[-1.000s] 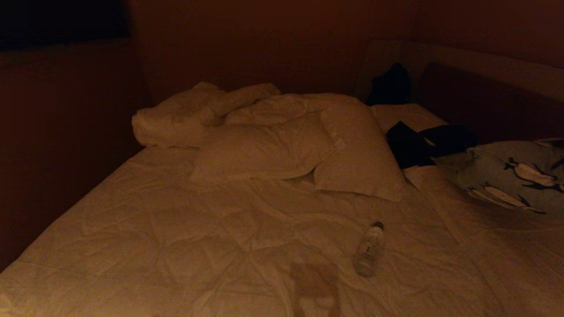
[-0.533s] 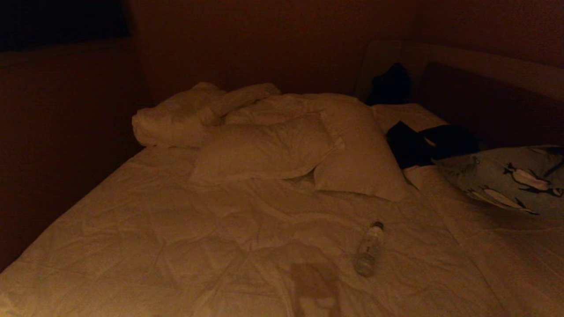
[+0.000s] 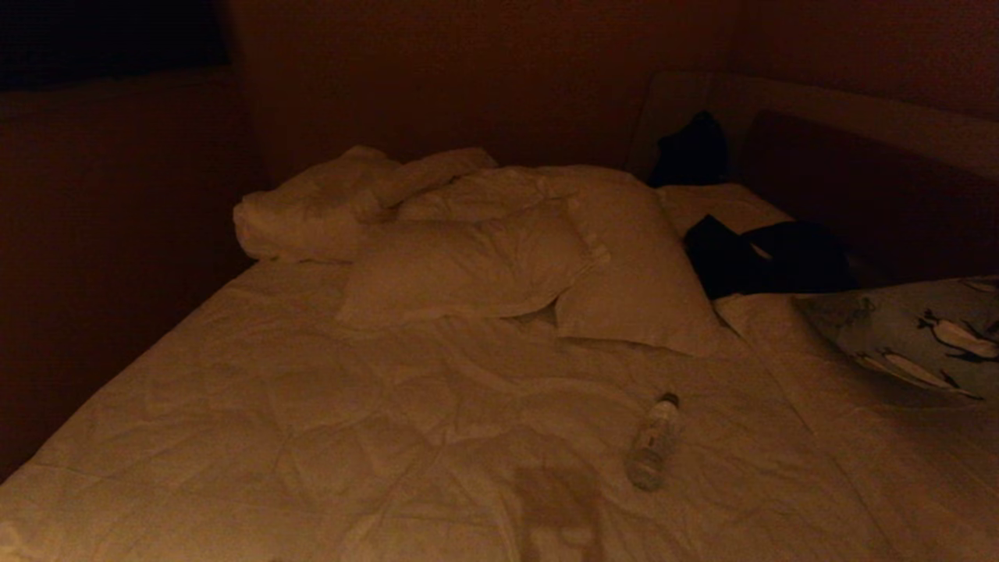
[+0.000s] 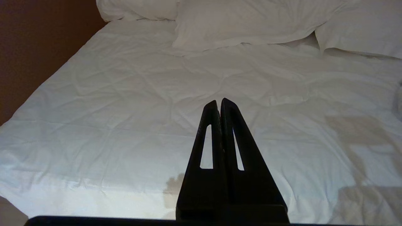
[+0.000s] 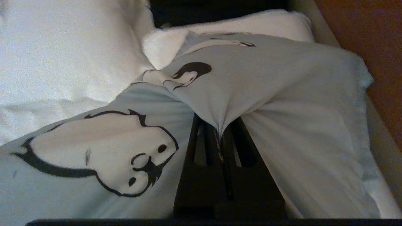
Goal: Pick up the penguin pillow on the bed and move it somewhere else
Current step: Place the pillow at the bedside
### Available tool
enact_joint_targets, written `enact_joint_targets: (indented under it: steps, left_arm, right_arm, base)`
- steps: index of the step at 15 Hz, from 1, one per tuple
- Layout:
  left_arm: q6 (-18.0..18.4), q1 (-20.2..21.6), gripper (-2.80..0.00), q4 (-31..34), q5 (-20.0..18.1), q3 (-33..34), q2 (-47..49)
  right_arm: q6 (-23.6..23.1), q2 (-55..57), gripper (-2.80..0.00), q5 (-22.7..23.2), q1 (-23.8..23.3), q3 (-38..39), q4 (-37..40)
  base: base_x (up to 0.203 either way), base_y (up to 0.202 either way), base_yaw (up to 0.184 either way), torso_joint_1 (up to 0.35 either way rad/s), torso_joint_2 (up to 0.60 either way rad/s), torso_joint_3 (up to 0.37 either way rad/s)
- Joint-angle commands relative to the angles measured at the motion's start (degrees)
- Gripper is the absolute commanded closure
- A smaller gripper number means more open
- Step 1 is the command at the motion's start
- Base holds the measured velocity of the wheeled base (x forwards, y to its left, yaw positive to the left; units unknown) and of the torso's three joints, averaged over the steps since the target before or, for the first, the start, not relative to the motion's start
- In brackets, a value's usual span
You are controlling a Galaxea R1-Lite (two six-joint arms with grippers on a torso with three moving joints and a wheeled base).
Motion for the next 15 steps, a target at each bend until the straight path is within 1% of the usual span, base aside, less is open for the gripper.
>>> enact_joint_targets:
  steps: [1,3,4,7,10,13,15]
  left_arm:
    - [0.02,-0.02,0.0,0.02,0.02,0.0,0.02]
    - [0.02,0.06,0.0,0.02,0.02,0.0,-0.06]
    - [0.02,0.06,0.0,0.02,0.02,0.0,0.02]
    - [0.02,0.06,0.0,0.02,0.02,0.0,-0.05]
    - [0.02,-0.01,0.0,0.02,0.02,0.0,0.02]
    - [0.02,0.05,0.0,0.02,0.02,0.0,0.0]
    - [0.02,0.06,0.0,0.02,0.02,0.0,-0.06]
  right_arm:
    - [-3.42,1.39,0.0,-2.55,-0.41,0.04,-0.01]
    - [-6.75,3.45,0.0,-6.75,-0.55,-0.83,-0.13]
    - [-7.43,3.71,0.0,-7.42,-0.57,-0.95,-0.05]
    - [-7.48,3.72,0.0,-7.42,-0.6,-0.78,-0.07]
    - [-9.33,3.92,0.0,-7.28,-0.58,0.26,-0.08]
    - [-17.95,6.56,0.0,-6.91,-0.66,2.09,-0.13]
    - [-20.61,7.84,0.0,-6.72,-1.45,2.39,-0.14]
  base:
    - [0.0,0.0,0.0,0.0,0.0,0.0]
    - [0.0,0.0,0.0,0.0,0.0,0.0]
    - [0.0,0.0,0.0,0.0,0.0,0.0]
    - [0.0,0.0,0.0,0.0,0.0,0.0]
    - [0.0,0.0,0.0,0.0,0.0,0.0]
    - [0.0,0.0,0.0,0.0,0.0,0.0]
    - [0.0,0.0,0.0,0.0,0.0,0.0]
